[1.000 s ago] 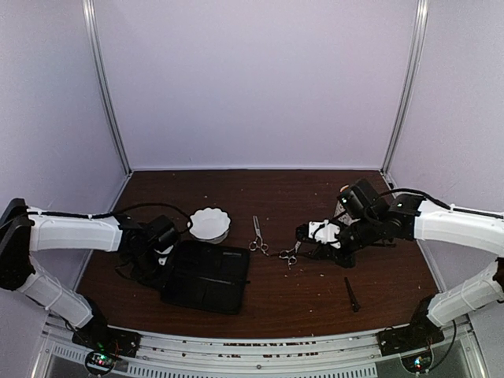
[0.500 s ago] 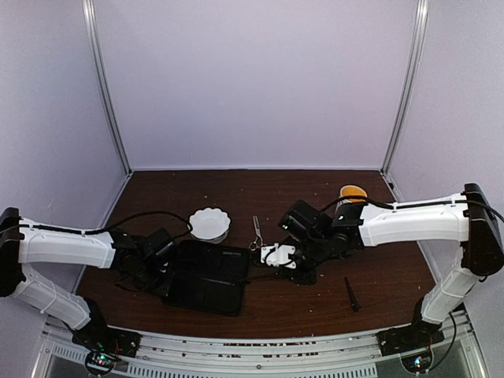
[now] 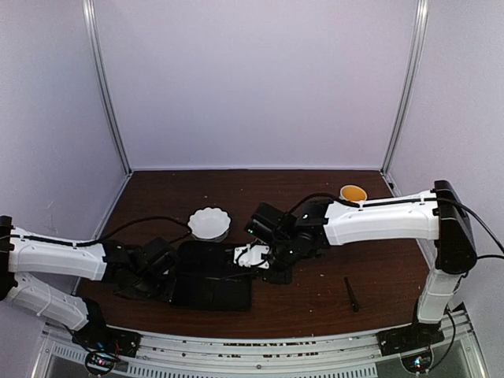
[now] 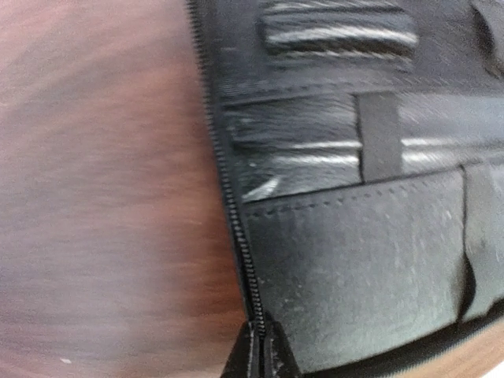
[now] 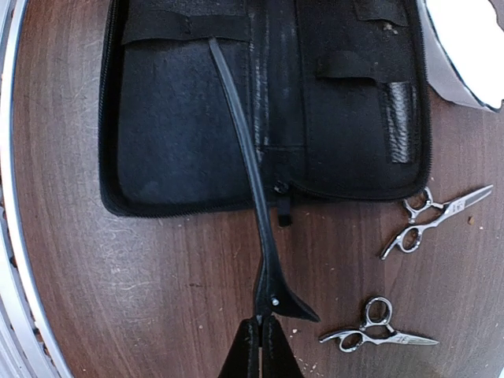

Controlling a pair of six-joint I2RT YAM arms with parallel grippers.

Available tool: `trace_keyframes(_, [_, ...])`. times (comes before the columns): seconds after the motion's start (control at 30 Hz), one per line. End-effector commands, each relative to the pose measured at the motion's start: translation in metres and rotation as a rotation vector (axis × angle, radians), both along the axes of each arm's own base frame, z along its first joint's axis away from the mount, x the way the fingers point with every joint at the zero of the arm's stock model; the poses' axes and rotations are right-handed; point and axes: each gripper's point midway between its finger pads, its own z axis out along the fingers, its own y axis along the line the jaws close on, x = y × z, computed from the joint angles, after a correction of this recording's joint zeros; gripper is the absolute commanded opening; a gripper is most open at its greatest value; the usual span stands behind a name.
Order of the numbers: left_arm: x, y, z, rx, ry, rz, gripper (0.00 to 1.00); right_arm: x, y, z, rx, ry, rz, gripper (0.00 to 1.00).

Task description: Sort the hair-cutting tools

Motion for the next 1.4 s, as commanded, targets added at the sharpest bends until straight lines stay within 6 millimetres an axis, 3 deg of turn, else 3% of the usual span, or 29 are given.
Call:
trace_keyframes(0.0, [-0.020, -0.034, 0.004, -0.164, 0.061, -0.064, 0.00, -0.010, -0.002, -0.009, -0.075, 0.025, -0.005, 0.00])
trace_keyframes(0.17, [-0.037, -0.029, -0.003, -0.147, 0.083, -0.066, 0.00, -0.010, -0.007, -0.015, -0.112, 0.012, -0.020, 0.00])
trace_keyframes(0.37, [-0.034, -0.024, -0.008, -0.115, 0.072, -0.063, 0.00, -0.004, -0.005, -0.026, -0.150, -0.009, -0.020, 0.00])
trace_keyframes(0.8, [-0.034, -0.013, -0.017, -0.113, 0.052, -0.004, 0.00, 0.014, 0.025, -0.041, -0.179, -0.063, 0.019, 0.00])
trace_keyframes(1.03, [-0.027, -0.010, -0.009, -0.146, -0.003, 0.031, 0.00, 0.000, 0.044, -0.046, -0.169, -0.060, 0.102, 0.00])
trace_keyframes(1.37, [-0.026, -0.013, -0.013, -0.150, 0.001, 0.033, 0.00, -0.014, 0.075, -0.059, -0.118, 0.014, 0.154, 0.00])
